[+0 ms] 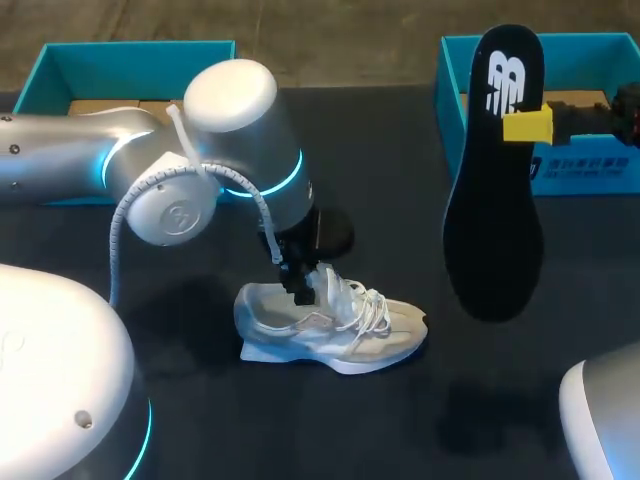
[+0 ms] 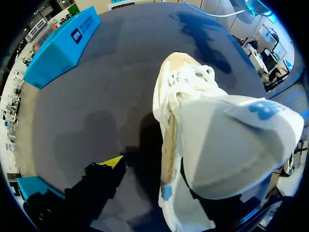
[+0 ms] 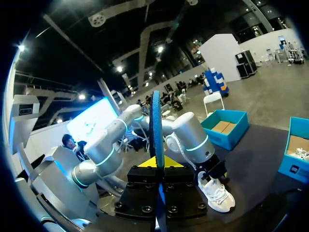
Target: Take the shoe out of the shoebox, open the shoe tongue, remove and reinsert the insole, then place the shoe into the shoebox
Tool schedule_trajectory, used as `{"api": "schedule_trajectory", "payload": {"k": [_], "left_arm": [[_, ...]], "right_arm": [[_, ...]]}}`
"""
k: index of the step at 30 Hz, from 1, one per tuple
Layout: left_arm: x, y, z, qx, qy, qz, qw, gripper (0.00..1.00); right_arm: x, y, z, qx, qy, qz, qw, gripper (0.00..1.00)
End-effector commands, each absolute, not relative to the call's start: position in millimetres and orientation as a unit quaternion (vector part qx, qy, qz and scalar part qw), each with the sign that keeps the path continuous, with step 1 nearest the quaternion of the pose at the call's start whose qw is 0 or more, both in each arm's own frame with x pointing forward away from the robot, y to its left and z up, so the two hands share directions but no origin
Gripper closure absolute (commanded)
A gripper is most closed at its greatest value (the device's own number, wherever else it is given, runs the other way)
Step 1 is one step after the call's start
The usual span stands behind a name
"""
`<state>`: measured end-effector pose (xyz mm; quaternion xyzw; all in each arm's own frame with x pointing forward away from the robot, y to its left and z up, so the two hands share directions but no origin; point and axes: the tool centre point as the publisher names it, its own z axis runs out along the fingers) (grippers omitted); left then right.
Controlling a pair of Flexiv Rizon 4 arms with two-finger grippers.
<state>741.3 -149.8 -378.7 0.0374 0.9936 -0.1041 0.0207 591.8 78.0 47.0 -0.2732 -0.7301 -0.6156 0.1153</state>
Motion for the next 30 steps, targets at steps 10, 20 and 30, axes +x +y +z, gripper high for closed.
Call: {"api": "schedule_trajectory", "payload": {"k": [10,20,30], "left_arm": [[743,-147,-376,0.047,0.992,-0.112,0.017,1.0],[736,-141,-353,0.113,0.984,-0.128,0.041,1.0],[730,-129,-337,0.225,0.964,-0.129,0.058,1.0]], "right_arm": [[596,80,50,-0.273,-0.733,-0.612,0.118,1.0],[596,80,50,-0.273,-0.733,-0.612,0.118,1.0],[596,80,50,-0.273,-0.733,-0.612,0.118,1.0]]}}
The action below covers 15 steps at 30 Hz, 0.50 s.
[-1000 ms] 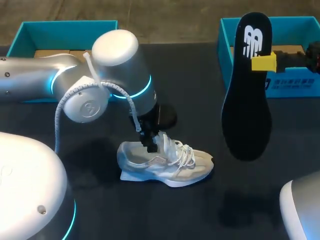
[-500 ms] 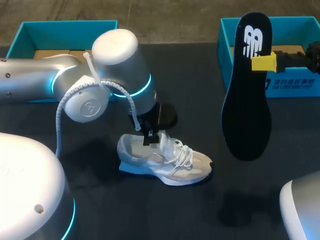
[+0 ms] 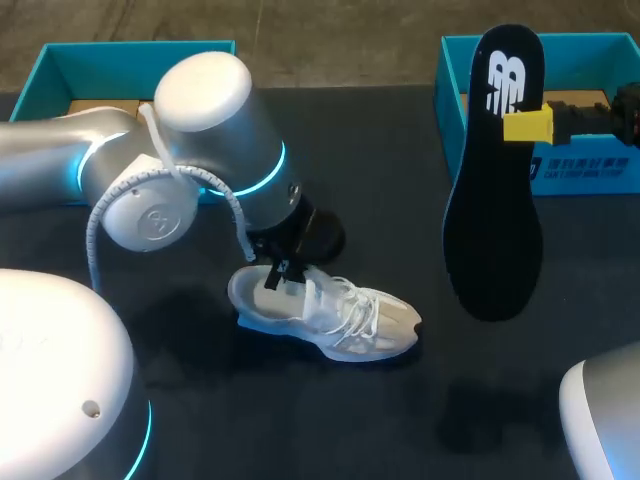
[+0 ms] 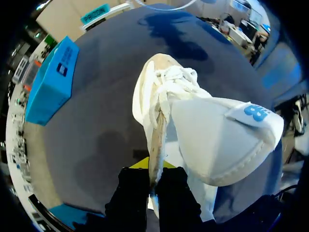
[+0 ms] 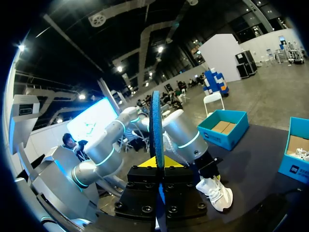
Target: Take the shoe out of the shoebox, open the shoe tongue, remove and reinsert the insole, then place the shoe into the shoebox
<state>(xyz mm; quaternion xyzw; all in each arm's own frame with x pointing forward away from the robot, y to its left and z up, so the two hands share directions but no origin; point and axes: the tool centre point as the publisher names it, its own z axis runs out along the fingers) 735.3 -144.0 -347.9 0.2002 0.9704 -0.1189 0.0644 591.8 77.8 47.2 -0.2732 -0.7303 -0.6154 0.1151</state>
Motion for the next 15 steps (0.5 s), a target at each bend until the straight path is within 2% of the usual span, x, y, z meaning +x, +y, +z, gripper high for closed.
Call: {"api": "schedule_trajectory", "payload": {"k": [1,6,15], "left_arm": [[730,-127,-336,0.24,0.96,-0.13,0.055,1.0],[719,-116,-325,0.333,0.933,-0.132,0.016,1.0],[698,-105,-307,0.429,0.896,-0.11,0.025,1.0]], "right_arm": [[596,80,50,-0.273,-0.733,-0.612,0.118,1.0],[596,80,50,-0.273,-0.733,-0.612,0.118,1.0],[596,80,50,-0.273,-0.733,-0.612,0.118,1.0]]}}
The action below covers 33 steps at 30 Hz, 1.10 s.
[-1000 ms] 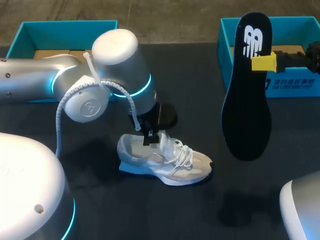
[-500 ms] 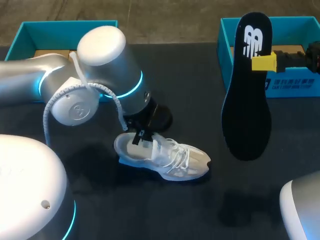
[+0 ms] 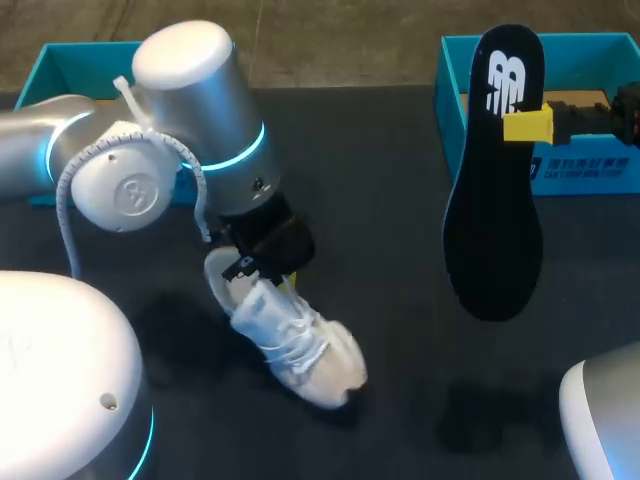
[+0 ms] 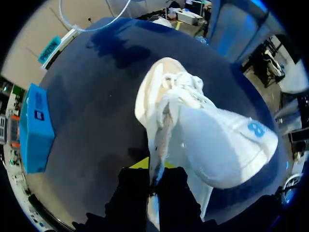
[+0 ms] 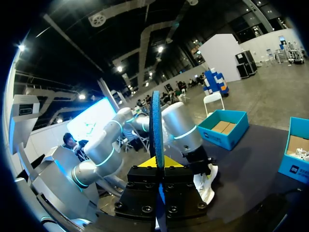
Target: Take the shoe out of the shoebox, open the shoe tongue, remove and reinsert the insole, then place the shoe into the shoebox
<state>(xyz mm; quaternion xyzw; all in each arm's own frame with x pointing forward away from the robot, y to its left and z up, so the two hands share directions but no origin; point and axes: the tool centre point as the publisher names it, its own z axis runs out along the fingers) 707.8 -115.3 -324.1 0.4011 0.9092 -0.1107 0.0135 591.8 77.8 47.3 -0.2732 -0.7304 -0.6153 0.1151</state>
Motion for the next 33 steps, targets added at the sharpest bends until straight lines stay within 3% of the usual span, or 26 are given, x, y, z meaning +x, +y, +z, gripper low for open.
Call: {"api": "schedule_trajectory", "payload": {"k": [1,15,33], "left_arm": [[695,-103,-305,0.44,0.891,-0.11,0.033,1.0],[654,-97,-280,0.632,0.765,-0.12,0.033,1.0],[645,-102,-281,0.649,0.754,-0.091,0.045,1.0]], "right_arm": [[596,80,50,-0.273,-0.733,-0.612,0.118,1.0],[596,80,50,-0.273,-0.733,-0.612,0.118,1.0],[596,80,50,-0.273,-0.733,-0.612,0.118,1.0]]}}
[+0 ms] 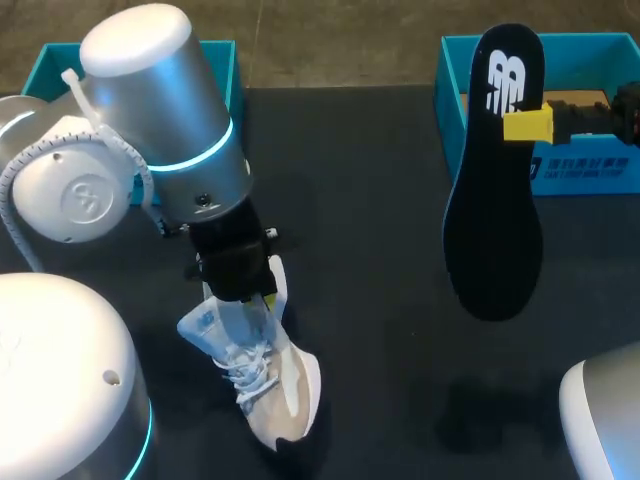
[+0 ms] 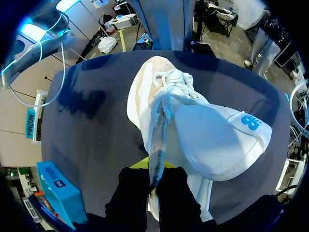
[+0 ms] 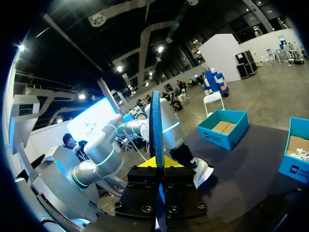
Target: Take the shoe out of the shoebox, open the shoe tongue, remove and reinsert the insole, then place the shoe into the shoebox
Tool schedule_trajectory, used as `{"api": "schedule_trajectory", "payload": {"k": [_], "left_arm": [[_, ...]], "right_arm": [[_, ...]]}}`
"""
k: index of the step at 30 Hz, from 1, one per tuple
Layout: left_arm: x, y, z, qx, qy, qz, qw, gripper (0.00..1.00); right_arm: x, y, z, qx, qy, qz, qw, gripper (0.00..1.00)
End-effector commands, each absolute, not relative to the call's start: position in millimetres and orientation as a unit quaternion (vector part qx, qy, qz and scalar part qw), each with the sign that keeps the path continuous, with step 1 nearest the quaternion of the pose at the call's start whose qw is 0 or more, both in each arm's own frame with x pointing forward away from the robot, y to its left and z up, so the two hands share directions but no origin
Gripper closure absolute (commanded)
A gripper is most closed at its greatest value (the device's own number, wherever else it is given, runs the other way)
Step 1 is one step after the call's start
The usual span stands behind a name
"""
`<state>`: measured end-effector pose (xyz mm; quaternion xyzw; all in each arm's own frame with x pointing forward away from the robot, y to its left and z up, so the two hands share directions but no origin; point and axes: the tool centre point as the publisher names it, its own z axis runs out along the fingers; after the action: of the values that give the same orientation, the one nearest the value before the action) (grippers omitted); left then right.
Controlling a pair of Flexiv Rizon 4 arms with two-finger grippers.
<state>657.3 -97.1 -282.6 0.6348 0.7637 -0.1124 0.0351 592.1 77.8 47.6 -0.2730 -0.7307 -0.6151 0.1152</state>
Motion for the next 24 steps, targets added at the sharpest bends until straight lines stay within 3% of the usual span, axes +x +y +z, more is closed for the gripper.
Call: {"api": "schedule_trajectory", "payload": {"k": [1,24], "left_arm": [[640,-105,-279,0.653,0.753,-0.071,0.051,1.0],[604,-138,-312,0.726,0.685,-0.049,0.026,1.0]], "right_arm": [[596,80,50,-0.273,-0.733,-0.612,0.118,1.0],[596,80,50,-0.273,-0.733,-0.612,0.118,1.0]]}}
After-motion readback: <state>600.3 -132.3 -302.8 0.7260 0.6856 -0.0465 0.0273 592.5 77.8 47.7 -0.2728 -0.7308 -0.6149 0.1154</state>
